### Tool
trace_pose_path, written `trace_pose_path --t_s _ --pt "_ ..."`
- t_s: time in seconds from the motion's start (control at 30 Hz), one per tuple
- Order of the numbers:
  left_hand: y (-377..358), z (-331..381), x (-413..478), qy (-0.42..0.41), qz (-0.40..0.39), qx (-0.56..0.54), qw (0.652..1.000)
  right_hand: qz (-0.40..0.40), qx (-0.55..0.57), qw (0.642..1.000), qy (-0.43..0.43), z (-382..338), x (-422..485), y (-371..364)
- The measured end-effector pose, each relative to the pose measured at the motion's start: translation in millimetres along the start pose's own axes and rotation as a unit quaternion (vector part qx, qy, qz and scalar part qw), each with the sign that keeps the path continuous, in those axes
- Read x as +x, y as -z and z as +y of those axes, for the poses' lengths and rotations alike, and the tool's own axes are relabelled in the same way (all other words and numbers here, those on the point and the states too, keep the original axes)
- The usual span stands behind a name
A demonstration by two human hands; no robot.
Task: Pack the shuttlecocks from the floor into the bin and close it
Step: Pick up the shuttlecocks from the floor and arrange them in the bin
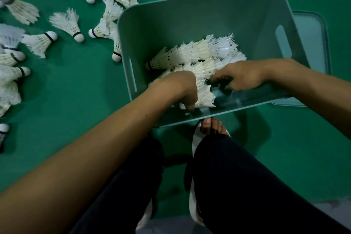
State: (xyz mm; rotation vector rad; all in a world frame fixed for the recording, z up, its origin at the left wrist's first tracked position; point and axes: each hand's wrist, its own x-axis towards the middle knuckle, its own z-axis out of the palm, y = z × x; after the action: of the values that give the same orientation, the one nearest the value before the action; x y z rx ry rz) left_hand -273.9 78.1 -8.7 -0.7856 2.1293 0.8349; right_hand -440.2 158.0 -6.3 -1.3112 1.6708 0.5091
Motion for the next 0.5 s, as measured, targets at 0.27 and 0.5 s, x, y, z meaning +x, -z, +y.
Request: trace_pose_path --t_s 0.27,0.5 --pt "31 -17 -57 -0.045 0.100 -0.126 0.986 0.179 0.369 0.912 0.026 -38 -62 14" --pt "30 -19 -76 -0.048 0.151 -0.158 0.975 0.223 0.475 0.851 0.020 -58 -55 16"
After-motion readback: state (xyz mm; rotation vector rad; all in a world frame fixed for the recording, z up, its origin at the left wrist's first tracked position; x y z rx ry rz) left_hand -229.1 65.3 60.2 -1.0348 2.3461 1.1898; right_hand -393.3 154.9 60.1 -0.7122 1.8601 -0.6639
